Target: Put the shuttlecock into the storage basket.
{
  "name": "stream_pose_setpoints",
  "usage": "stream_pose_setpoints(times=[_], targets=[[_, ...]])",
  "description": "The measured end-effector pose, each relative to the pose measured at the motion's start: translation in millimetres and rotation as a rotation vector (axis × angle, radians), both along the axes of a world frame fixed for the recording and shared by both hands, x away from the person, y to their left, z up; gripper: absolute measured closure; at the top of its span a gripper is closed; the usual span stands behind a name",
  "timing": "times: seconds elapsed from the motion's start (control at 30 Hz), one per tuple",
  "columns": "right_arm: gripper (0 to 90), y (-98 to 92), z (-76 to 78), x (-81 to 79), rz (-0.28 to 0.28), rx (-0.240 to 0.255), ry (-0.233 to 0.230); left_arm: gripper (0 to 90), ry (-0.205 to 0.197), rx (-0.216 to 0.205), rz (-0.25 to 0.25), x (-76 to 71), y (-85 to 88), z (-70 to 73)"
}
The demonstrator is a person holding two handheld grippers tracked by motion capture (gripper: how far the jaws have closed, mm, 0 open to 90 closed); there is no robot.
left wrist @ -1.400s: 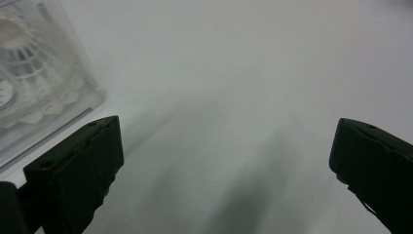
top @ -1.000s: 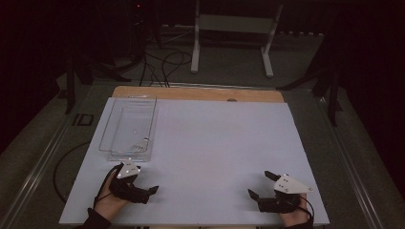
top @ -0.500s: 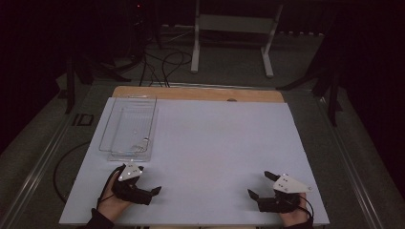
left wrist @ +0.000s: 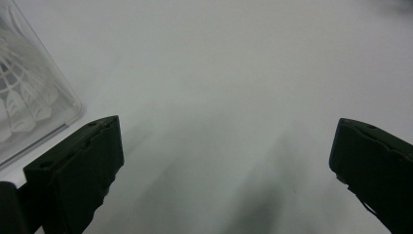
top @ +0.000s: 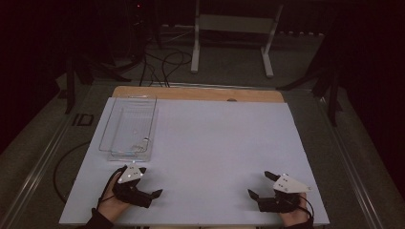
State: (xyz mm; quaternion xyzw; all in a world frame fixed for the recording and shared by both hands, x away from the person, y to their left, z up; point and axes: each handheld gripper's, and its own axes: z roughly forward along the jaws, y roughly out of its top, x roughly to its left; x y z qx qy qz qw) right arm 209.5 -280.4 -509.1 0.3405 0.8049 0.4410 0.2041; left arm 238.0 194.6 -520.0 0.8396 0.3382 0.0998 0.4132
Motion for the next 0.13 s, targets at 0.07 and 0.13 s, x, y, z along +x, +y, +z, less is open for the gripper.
stream_pose_setpoints(times=[0.07, 0.13], targets=[[11.7, -0.1, 0.1, 0.0, 0.0, -0.001, 0.0, 0.1, -0.001, 0.003, -0.002, -0.1, -0.2, -0.4], [11.7, 0.0, 0.2, -0.1, 0.002, -0.001, -0.001, 0.1, 0.0, 0.003, -0.002, 0.0, 0.1, -0.3]])
